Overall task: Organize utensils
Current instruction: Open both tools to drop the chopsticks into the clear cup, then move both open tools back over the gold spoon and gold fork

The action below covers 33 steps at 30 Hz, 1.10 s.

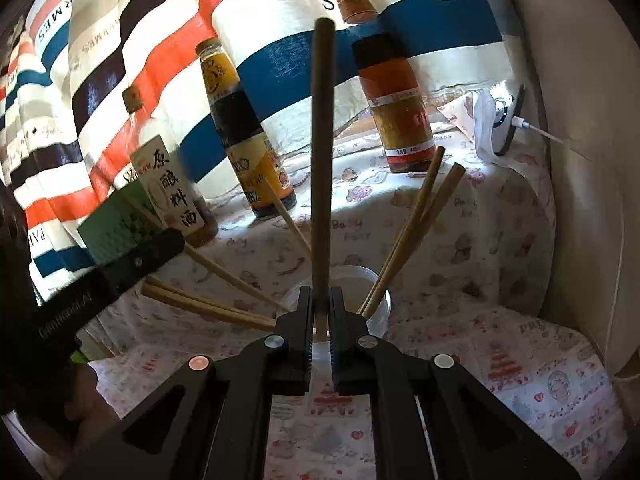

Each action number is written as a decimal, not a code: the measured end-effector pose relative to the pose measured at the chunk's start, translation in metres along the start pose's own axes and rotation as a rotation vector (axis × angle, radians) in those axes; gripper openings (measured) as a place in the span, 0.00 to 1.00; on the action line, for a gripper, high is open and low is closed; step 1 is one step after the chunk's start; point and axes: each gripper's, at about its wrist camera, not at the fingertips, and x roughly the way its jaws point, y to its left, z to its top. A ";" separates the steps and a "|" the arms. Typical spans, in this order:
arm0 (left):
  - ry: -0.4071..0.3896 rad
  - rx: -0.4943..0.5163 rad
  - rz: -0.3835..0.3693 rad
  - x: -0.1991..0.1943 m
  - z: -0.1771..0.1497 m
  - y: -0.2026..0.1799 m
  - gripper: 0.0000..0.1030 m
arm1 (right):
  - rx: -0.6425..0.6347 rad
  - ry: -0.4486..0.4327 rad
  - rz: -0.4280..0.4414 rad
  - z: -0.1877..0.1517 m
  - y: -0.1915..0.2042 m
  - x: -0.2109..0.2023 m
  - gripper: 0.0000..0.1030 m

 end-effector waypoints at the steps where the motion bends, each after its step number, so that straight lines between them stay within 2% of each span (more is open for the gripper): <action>1: 0.001 0.004 -0.002 0.001 0.001 -0.001 0.06 | 0.010 0.008 0.013 0.000 -0.001 0.001 0.08; 4: -0.011 0.004 -0.017 0.000 0.002 -0.002 0.07 | 0.025 0.004 0.012 -0.001 -0.004 0.000 0.08; 6: -0.026 0.020 -0.024 -0.004 0.003 -0.005 0.23 | 0.031 -0.005 -0.002 0.000 -0.007 -0.002 0.08; 9: -0.073 0.047 -0.003 -0.016 0.007 -0.007 0.36 | 0.048 -0.008 0.010 0.002 -0.010 -0.004 0.11; 10: -0.082 0.048 -0.004 -0.020 0.009 -0.006 0.37 | 0.051 -0.010 0.011 0.002 -0.011 -0.005 0.14; 12: -0.100 0.046 0.010 -0.029 0.012 -0.005 0.50 | 0.052 -0.019 0.006 0.003 -0.011 -0.006 0.33; 15: -0.133 0.059 0.038 -0.045 0.016 -0.001 0.64 | 0.044 -0.062 -0.028 0.002 -0.008 -0.014 0.43; 19: -0.176 0.090 0.088 -0.068 0.019 0.006 0.72 | -0.011 -0.110 -0.021 0.001 0.002 -0.027 0.57; 23: -0.224 0.118 0.209 -0.088 0.014 0.021 0.79 | -0.020 -0.161 -0.034 -0.003 0.008 -0.045 0.63; 27: -0.236 0.109 0.253 -0.106 0.006 0.040 0.91 | -0.033 -0.199 -0.026 -0.008 0.015 -0.061 0.67; 33: -0.232 0.091 0.303 -0.131 -0.019 0.059 0.97 | -0.076 -0.194 -0.008 -0.016 0.034 -0.063 0.75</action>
